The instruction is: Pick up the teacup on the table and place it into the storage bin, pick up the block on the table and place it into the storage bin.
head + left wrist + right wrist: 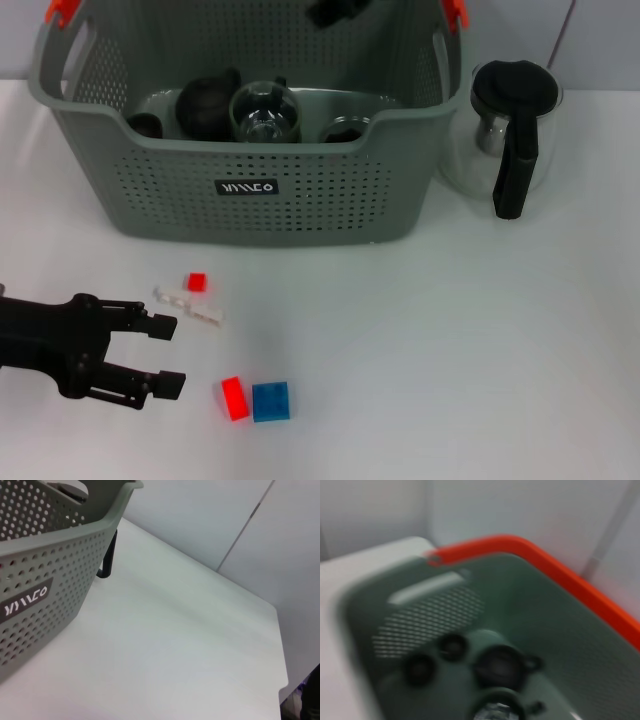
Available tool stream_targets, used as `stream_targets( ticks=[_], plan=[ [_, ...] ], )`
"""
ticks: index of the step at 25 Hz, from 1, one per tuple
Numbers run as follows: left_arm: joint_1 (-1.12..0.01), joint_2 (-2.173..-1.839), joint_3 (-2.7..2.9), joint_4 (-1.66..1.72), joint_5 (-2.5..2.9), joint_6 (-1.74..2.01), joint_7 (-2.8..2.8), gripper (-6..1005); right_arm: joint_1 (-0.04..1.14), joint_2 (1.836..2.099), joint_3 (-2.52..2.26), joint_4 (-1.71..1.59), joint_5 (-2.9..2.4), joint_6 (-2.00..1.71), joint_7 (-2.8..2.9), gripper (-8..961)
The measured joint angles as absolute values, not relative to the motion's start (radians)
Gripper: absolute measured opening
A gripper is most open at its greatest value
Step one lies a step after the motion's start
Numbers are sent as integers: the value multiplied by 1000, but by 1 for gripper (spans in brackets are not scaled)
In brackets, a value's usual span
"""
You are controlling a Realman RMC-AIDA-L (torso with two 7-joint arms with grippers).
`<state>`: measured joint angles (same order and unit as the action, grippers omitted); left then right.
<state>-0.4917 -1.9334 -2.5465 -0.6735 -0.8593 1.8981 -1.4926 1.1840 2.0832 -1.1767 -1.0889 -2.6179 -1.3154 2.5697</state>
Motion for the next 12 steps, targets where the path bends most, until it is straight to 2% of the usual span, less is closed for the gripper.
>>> stream_targets(
  ticks=[5, 12],
  plan=[
    [-495, -1937, -2546, -673, -855, 1893, -1492, 875, 1189, 2041, -1154, -934, -2653, -1213, 2561, 432],
    [-499, -1939, -2546, -673, -856, 1891, -1496, 876, 1178, 2032, -1152, -870, -2649, -1168, 2549, 431]
  ],
)
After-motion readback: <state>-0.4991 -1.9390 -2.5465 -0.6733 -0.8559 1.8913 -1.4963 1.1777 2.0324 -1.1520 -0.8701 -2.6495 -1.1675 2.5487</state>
